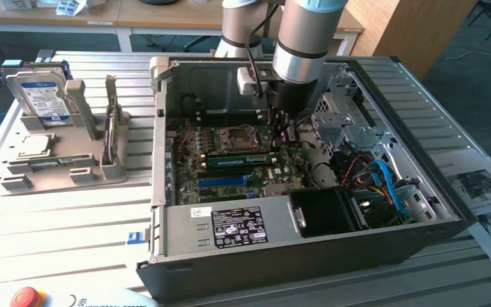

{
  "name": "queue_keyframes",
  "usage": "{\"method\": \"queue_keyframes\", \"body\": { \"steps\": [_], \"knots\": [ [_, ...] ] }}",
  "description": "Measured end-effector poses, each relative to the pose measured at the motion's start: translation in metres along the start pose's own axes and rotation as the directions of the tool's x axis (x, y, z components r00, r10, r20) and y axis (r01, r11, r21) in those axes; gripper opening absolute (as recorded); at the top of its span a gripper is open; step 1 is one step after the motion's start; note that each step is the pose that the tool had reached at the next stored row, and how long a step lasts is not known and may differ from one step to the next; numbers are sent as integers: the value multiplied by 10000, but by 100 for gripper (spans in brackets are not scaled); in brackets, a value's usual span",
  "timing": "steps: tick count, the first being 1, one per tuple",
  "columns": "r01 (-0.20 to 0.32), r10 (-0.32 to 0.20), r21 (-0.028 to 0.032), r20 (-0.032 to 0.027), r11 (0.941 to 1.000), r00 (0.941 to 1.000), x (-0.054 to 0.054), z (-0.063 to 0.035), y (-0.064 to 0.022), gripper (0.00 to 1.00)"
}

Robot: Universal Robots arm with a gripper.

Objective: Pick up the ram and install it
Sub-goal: 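Press down the ram until it locks into place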

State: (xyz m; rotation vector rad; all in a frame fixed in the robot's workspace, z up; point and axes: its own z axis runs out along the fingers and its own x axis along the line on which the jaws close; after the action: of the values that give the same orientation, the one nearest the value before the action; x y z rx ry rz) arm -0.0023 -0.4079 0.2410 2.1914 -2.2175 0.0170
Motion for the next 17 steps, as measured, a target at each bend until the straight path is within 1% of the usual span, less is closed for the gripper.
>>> {"method": "queue_keyframes", "body": {
  "steps": [4,13,17],
  "knots": [
    [0,0,1,3,10000,10000,-1,7,0,10],
    [0,0,1,1,10000,10000,-3,104,-1,10],
    [0,0,0,-1,10000,10000,-2,104,-1,10]
  ]
}}
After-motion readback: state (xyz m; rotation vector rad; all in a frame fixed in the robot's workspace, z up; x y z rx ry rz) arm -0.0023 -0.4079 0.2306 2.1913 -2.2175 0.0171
